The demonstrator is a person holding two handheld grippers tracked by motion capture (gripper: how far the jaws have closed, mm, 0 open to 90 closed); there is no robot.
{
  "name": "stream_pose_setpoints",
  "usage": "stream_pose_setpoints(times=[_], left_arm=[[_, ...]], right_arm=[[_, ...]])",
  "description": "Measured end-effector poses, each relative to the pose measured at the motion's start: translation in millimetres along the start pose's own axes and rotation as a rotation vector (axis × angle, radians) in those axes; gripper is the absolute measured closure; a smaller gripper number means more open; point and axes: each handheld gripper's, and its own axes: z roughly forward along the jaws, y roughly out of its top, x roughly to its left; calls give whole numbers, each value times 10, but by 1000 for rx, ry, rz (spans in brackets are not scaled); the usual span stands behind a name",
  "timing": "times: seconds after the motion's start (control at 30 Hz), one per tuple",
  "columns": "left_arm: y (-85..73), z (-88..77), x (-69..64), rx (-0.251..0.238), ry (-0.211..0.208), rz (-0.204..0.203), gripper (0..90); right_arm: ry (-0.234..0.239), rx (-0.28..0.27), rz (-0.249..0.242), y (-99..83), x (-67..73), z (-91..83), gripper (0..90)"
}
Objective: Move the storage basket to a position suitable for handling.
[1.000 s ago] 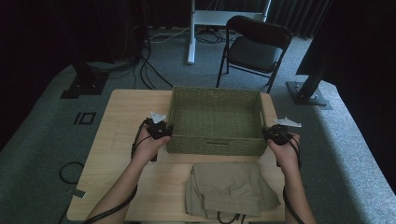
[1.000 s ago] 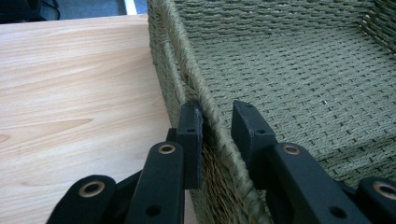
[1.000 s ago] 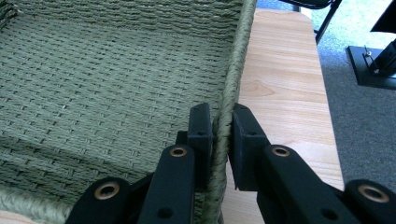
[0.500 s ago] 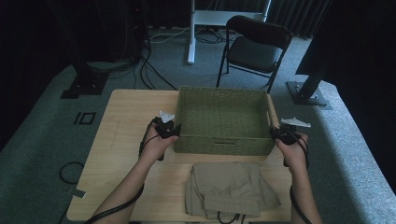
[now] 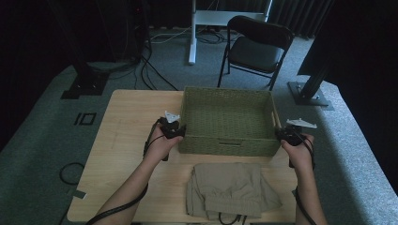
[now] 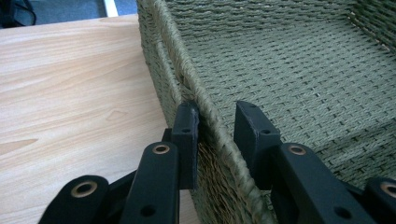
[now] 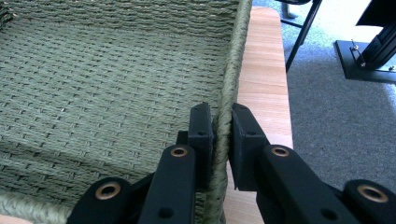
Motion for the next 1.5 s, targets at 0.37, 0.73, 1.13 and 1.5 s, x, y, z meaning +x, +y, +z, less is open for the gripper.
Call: stream_pose_setpoints(times=[0.37,0.73,1.13,1.5], left_arm=[[24,-14,38,8,-67,15,587],[62,-12,67,23,-142,31,419],[150,-74,129,-54,-142,135,252],[192,-265,42,-127,-233,126,251]], right_arm=[[35,-56,3,15,-37,-69,627],[148,-180,70,119,3,-196,357],[234,-156,-51,132,211,-226,146],[231,-162,-83,107,277,-259,134]])
